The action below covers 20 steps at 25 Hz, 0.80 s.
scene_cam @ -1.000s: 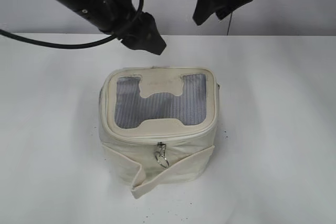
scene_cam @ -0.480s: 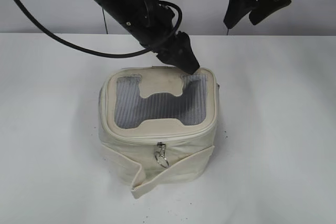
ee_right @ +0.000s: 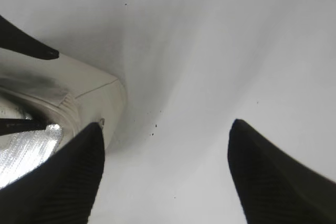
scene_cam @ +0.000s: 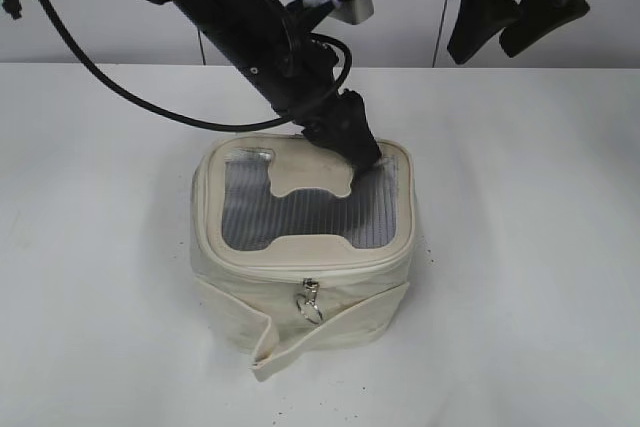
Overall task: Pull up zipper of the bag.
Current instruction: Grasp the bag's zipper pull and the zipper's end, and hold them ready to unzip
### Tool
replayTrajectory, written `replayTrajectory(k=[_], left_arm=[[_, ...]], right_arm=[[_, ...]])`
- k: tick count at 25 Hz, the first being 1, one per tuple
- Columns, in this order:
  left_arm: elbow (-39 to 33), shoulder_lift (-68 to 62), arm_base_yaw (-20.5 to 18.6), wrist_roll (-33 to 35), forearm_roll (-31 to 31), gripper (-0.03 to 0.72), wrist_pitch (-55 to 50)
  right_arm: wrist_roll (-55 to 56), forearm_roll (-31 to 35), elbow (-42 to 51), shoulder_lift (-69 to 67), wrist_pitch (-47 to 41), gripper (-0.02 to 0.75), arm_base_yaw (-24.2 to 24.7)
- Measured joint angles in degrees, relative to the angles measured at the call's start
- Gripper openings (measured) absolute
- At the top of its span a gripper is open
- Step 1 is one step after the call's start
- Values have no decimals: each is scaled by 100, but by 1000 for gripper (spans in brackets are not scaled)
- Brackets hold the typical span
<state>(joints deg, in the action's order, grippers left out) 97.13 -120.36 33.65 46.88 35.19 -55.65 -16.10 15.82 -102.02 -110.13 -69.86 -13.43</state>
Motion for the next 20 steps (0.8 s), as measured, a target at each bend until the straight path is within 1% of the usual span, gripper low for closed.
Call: replayTrajectory(k=[3,5,11,12,15,17,18,20], left_arm=[[33,-69,0,-2,34,505,-110],[33,-68,0,-2,29,481,-158],[63,-68,11,-7,1,272,-432],[75,-63,11,-7,-42,249,-471],[95,-57,11,-7,-157,165,-555],[101,-51,15,-7,-216,127,-590],[101,-51,15,-7,-236,111,-611],[112,-40,16,-7,-291,104,-640]], right_arm=[[0,0,277,235,6,568,0],[0,0,487,421,6,568,0],[0,-23,1472,939,12,568,0],[0,-25,1703,1047,25,568,0],[-34,-16,2448,1395,461,568,0],[-161,57,2932,1612,920,568,0],[-257,115,3182,1706,1155,568,0],[-507,328,3664,1816,1545,568,0]])
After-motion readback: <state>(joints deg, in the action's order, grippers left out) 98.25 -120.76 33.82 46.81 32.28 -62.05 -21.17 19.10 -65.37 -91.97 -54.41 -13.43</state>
